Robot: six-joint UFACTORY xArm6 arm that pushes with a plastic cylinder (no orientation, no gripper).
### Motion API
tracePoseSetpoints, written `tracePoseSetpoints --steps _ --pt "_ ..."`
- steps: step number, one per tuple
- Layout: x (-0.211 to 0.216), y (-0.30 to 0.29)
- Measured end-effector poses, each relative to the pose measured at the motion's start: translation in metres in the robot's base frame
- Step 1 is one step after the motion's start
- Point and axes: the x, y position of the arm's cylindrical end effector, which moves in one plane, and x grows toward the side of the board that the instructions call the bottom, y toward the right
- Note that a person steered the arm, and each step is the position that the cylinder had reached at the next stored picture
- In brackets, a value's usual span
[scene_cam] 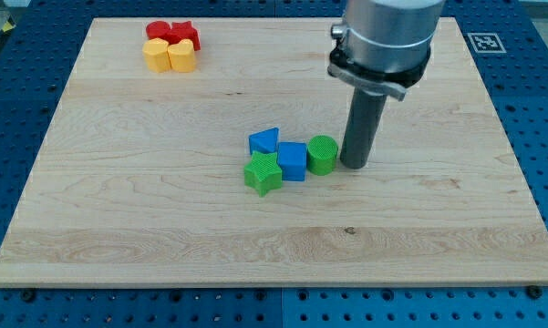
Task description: Touch the bottom left of green circle
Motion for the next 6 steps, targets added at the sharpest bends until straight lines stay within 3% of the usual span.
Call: tracePoseSetpoints --steps 1,2,3,4,5,6 --pt "0.009 0.015" --pt "0.061 0.012" --pt "0.073 -0.020" --pt "0.056 -0.055" --pt "0.009 -0.056" --pt "0.011 -0.056"
